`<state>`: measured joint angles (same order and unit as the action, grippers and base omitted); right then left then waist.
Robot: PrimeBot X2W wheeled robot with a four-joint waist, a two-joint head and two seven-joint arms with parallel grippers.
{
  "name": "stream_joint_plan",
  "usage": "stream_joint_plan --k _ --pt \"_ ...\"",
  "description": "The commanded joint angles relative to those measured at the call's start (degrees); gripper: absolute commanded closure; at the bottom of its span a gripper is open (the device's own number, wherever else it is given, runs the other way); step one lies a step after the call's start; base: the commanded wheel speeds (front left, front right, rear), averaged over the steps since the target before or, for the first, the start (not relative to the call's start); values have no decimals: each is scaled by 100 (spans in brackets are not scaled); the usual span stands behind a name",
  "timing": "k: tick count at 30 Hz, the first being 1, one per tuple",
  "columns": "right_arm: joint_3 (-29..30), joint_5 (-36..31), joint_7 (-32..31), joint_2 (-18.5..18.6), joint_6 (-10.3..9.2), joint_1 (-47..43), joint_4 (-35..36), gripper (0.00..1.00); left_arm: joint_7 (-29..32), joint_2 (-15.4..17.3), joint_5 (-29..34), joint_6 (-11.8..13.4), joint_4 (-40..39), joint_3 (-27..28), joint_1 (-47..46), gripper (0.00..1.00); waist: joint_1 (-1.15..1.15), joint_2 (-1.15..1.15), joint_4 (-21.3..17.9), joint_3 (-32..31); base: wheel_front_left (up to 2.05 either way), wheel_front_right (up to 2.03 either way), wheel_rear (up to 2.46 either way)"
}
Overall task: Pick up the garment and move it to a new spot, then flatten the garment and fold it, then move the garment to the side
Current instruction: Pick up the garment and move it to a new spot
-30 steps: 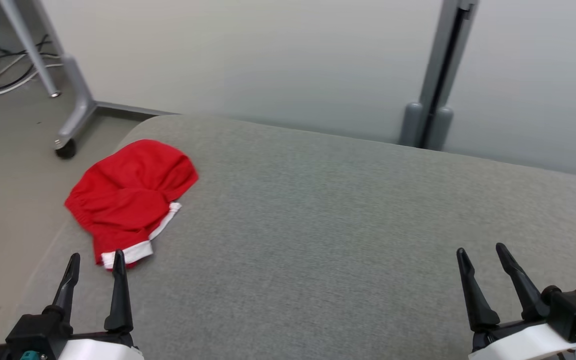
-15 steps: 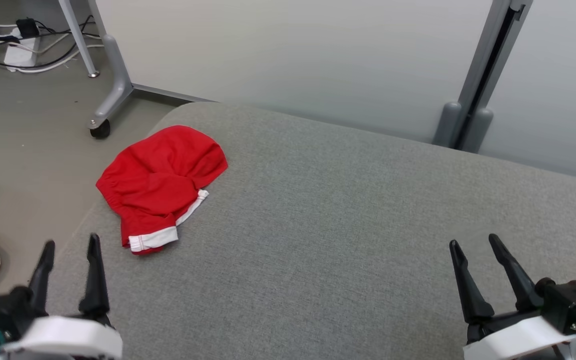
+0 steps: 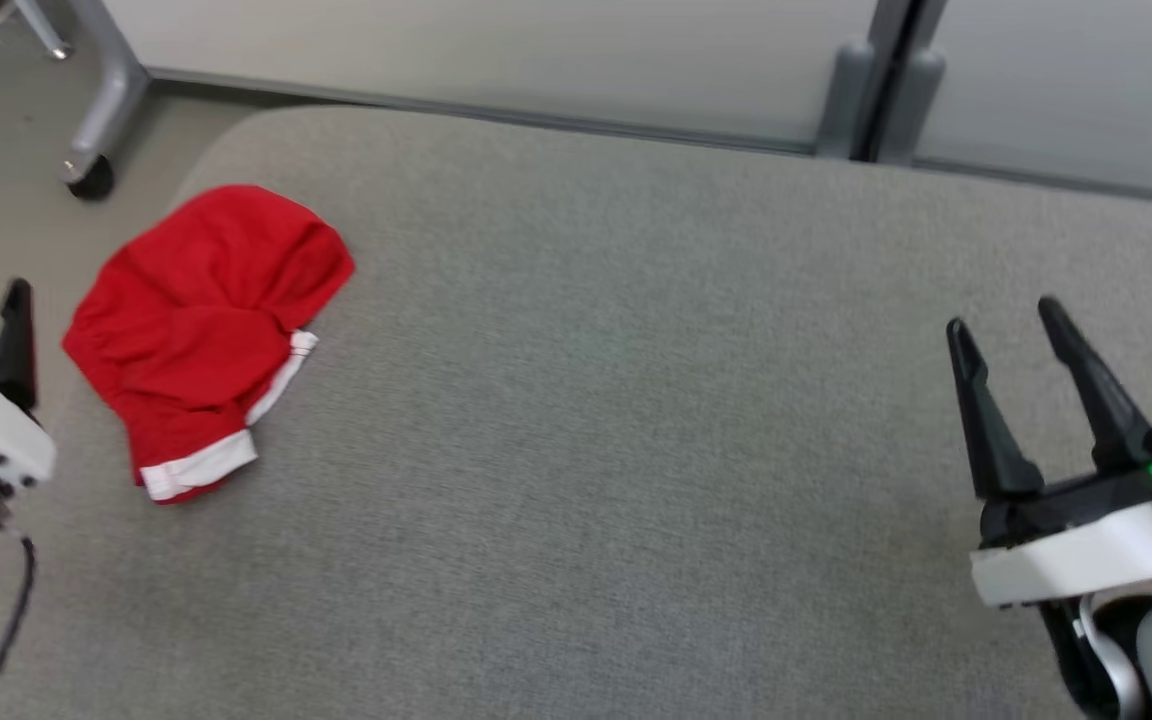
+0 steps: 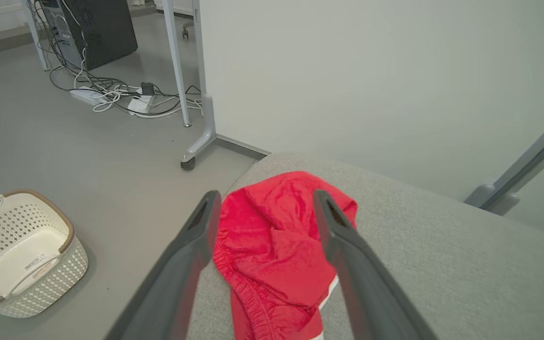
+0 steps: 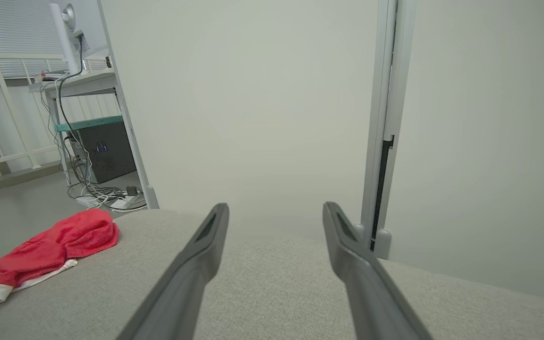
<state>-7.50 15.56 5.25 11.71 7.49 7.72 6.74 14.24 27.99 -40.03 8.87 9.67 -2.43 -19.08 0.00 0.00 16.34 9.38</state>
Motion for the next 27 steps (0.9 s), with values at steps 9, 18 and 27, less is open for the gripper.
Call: stream_joint_plan --k 9,18,27 --pt "28 26 7 127 3 695 166 0 -116 76 -215 -534 2331 22 -1298 0 0 0 -814 1243 0 0 0" --pt "-51 67 103 52 3 884 61 0 239 -335 -431 -1089 4315 -261 -1400 0 0 0 -1084 1355 0 0 0" --pt "-22 70 137 31 3 770 -45 0 -99 -313 -305 -1358 4694 -418 -1599 100 0 0 -1052 1139 0 0 0"
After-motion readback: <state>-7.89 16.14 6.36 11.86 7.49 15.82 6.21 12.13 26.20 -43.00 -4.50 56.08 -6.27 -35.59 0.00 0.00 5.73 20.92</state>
